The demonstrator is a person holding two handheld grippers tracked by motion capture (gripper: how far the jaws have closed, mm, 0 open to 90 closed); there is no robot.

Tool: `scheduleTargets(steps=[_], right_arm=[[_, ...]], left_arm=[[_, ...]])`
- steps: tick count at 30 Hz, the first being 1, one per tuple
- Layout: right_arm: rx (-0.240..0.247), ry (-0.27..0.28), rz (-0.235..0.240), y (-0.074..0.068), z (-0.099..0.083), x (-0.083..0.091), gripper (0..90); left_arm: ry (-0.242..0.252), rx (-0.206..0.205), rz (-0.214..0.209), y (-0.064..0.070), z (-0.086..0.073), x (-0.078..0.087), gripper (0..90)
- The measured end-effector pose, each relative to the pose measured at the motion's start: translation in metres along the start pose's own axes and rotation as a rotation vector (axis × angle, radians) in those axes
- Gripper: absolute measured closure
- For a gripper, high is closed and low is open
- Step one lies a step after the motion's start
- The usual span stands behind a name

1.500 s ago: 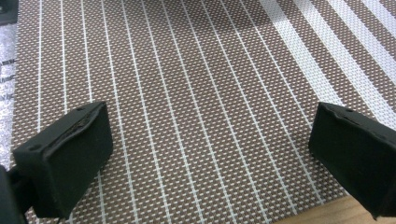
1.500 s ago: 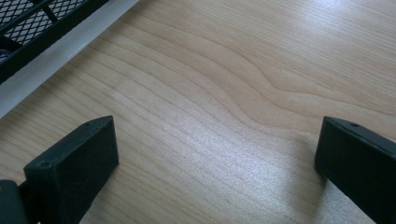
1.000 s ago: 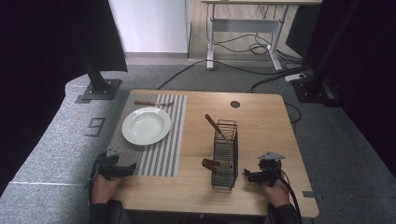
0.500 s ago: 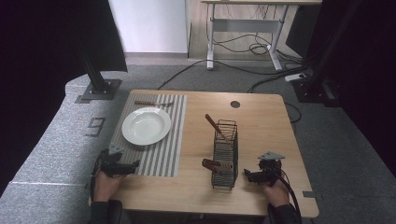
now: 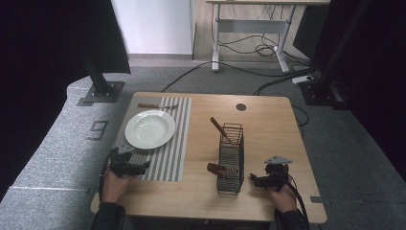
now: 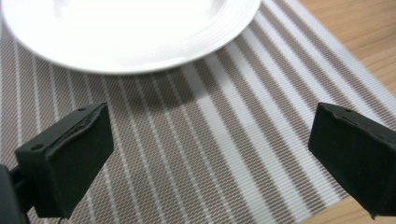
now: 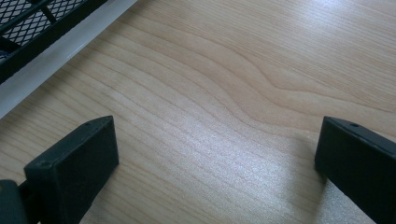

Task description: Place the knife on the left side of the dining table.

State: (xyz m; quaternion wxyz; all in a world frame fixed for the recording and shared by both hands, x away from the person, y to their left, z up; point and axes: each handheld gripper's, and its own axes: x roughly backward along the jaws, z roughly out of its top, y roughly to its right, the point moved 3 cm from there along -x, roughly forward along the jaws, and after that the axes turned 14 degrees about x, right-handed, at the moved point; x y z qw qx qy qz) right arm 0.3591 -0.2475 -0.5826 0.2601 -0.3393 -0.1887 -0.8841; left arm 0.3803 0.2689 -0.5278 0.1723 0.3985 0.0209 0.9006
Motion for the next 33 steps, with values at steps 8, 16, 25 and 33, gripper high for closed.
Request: scheduleTargets(steps=[8, 16, 25, 33], right_arm=[[0.000, 0.000, 0.000, 0.000, 0.000, 0.000, 0.0], [0.000, 0.000, 0.000, 0.000, 0.000, 0.000, 0.0], [0.000, 0.000, 0.000, 0.000, 0.000, 0.000, 0.0], [0.000, 0.000, 0.000, 0.000, 0.000, 0.000, 0.0]], left_arm=[[0.017, -0.022, -0.025, 0.018, 0.017, 0.002, 0.6], [0.027, -0.047, -0.050, 0.038, 0.033, 0.003, 0.9], [0.037, -0.078, -0.076, 0.061, 0.052, 0.004, 1.2], [0.049, -0.099, -0.105, 0.082, 0.070, 0.005, 1.3]])
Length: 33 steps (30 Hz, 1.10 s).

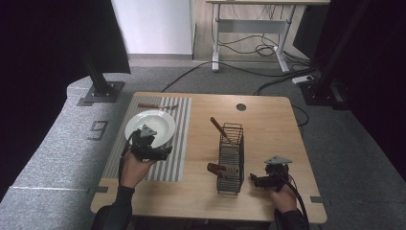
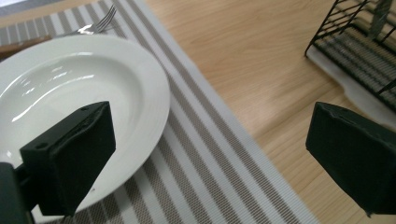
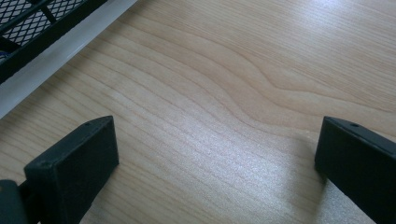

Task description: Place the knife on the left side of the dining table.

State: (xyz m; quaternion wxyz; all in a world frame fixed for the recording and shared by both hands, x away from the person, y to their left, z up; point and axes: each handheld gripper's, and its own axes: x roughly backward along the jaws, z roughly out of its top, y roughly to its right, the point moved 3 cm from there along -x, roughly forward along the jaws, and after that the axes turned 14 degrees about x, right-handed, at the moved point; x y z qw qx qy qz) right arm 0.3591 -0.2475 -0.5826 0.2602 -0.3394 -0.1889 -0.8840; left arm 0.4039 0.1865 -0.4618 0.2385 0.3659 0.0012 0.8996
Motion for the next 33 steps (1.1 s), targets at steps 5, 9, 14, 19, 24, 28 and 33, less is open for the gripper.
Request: scheduleTargets(steps=[5, 9, 14, 19, 24, 28, 33], right_arm=[[0.000, 0.000, 0.001, 0.000, 0.000, 0.000, 0.0], [0.000, 0.000, 0.000, 0.000, 0.000, 0.000, 0.0], [-0.001, -0.001, 0.001, 0.000, 0.000, 0.000, 0.0], [0.002, 0.000, 0.000, 0.000, 0.000, 0.000, 0.0], [0.001, 0.001, 0.000, 0.000, 0.000, 0.000, 0.0], [0.001, -0.001, 0.001, 0.000, 0.000, 0.000, 0.0], [-0.002, 0.000, 0.000, 0.000, 0.000, 0.000, 0.0]], left_arm=[[0.005, -0.008, -0.015, 0.014, 0.015, -0.003, 1.2], [0.014, -0.011, -0.027, 0.024, 0.024, -0.006, 1.2], [0.016, -0.029, -0.031, 0.036, 0.035, -0.009, 1.2], [0.013, -0.039, -0.034, 0.046, 0.043, -0.013, 1.0], [0.006, -0.052, -0.047, 0.055, 0.050, -0.016, 0.6], [0.001, -0.067, -0.051, 0.063, 0.056, -0.020, 0.0], [0.004, -0.060, -0.075, 0.074, 0.062, -0.024, 0.0]])
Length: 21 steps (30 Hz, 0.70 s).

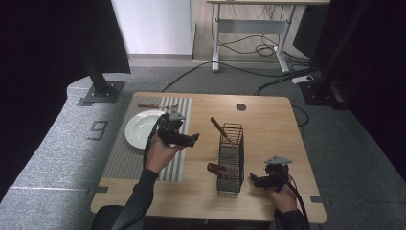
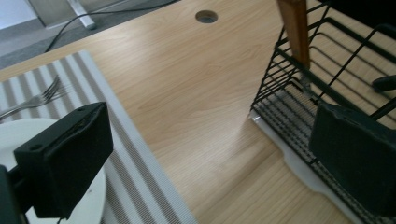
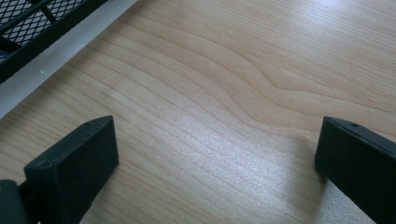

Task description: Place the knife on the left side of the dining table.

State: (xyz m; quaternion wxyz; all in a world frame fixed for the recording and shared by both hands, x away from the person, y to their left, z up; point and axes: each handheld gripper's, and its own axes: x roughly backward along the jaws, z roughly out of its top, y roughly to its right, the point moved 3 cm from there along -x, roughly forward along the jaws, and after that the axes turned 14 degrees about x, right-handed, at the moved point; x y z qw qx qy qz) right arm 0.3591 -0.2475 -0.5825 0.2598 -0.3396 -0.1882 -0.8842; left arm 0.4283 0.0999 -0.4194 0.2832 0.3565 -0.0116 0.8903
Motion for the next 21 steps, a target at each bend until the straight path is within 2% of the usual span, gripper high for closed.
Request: scheduleTargets(steps=[14, 21], right_arm=[[0.000, 0.000, 0.000, 0.000, 0.000, 0.000, 0.0], [0.002, -0.001, 0.000, 0.000, 0.000, 0.000, 0.0]], left_arm=[[-0.004, 0.011, -0.022, 0.021, 0.014, -0.020, 4.4], [0.001, 0.044, -0.051, 0.026, 0.017, -0.031, 8.7]])
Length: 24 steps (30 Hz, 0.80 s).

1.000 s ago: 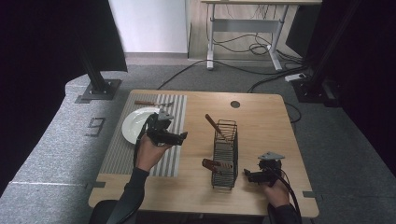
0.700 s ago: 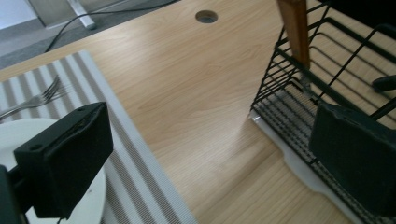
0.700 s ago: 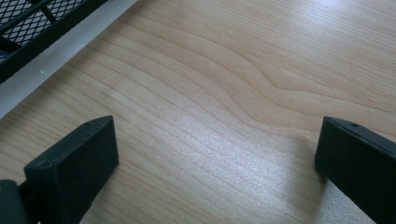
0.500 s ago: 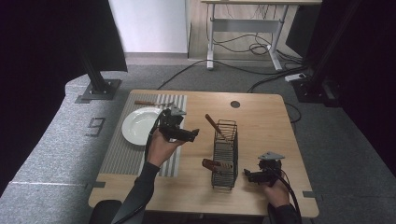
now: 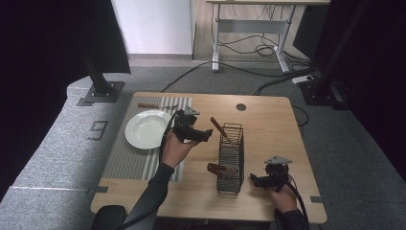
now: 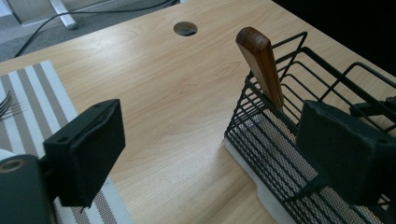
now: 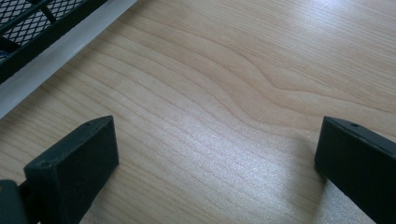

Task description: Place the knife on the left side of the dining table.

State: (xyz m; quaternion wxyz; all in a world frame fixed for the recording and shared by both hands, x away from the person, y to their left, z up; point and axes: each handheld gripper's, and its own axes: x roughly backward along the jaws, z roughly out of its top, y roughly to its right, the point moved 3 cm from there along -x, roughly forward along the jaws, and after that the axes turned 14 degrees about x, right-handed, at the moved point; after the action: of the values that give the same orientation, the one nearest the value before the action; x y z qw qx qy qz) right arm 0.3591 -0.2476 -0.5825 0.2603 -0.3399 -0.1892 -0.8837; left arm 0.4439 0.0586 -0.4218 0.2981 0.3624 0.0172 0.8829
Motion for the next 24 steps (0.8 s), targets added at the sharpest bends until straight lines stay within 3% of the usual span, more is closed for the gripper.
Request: scheduleTargets(steps=[7, 13, 18, 24], right_arm=[[0.000, 0.000, 0.000, 0.000, 0.000, 0.000, 0.0], [0.000, 0.000, 0.000, 0.000, 0.000, 0.000, 0.0], [0.000, 0.000, 0.000, 0.000, 0.000, 0.000, 0.0], [0.000, 0.000, 0.000, 0.000, 0.000, 0.000, 0.0]], left_arm=[[0.018, 0.047, -0.052, 0.005, 0.004, -0.006, 18.2], [0.011, 0.128, -0.119, 0.004, 0.006, -0.014, 30.2], [0.019, 0.166, -0.168, 0.005, 0.007, -0.017, 35.6], [0.030, 0.209, -0.195, 0.008, 0.009, -0.023, 43.9]])
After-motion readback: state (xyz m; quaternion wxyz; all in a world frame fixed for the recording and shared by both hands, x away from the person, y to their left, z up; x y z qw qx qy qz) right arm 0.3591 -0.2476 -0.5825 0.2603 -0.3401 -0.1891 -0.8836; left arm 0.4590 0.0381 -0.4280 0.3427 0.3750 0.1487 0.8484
